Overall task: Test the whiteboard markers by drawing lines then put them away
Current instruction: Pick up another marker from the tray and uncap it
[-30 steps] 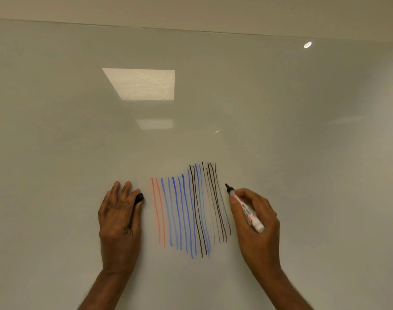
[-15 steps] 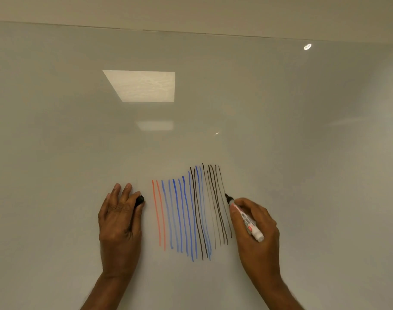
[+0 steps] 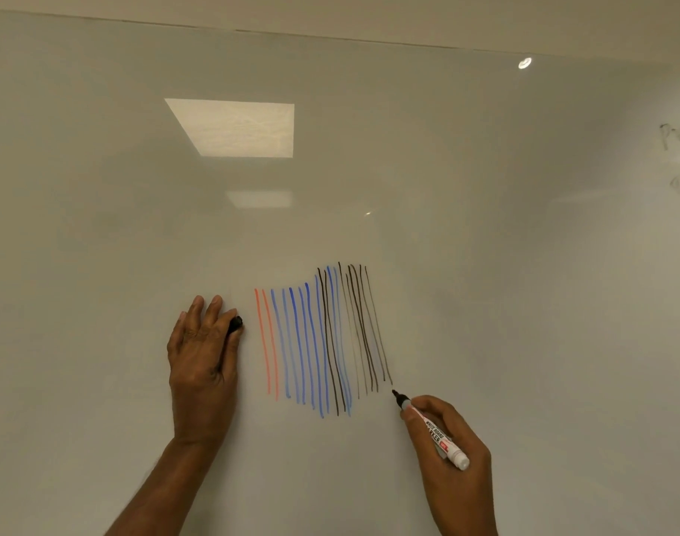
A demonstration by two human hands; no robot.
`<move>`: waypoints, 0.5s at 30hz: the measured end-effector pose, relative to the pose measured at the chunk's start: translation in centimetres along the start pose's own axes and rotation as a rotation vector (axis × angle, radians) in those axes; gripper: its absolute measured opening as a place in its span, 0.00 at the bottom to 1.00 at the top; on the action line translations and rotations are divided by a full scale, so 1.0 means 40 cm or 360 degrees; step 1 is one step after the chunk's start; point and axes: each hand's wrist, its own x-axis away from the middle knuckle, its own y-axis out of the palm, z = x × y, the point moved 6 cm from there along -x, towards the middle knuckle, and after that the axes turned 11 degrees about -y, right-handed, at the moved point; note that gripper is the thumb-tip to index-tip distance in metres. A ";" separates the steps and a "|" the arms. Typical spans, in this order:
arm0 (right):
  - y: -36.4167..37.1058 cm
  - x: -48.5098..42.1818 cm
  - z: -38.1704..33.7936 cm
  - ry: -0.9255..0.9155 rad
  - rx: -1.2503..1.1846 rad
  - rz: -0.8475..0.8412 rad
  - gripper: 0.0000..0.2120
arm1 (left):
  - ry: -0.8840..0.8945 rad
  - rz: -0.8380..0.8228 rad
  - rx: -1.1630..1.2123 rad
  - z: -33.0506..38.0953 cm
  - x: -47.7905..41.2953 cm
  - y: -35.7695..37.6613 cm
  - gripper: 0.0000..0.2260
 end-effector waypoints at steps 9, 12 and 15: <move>0.032 0.028 -0.187 0.0025 -0.0527 -0.0162 0.10 | -0.0556 -0.0137 0.0355 0.098 0.094 -0.113 0.13; 0.067 0.059 -0.255 0.0033 -0.0702 -0.0275 0.10 | -0.0748 -0.0178 0.0499 0.139 0.133 -0.154 0.14; 0.108 0.097 -0.286 0.0052 -0.0751 -0.0368 0.14 | -0.1250 -0.0329 0.0843 0.159 0.172 -0.178 0.12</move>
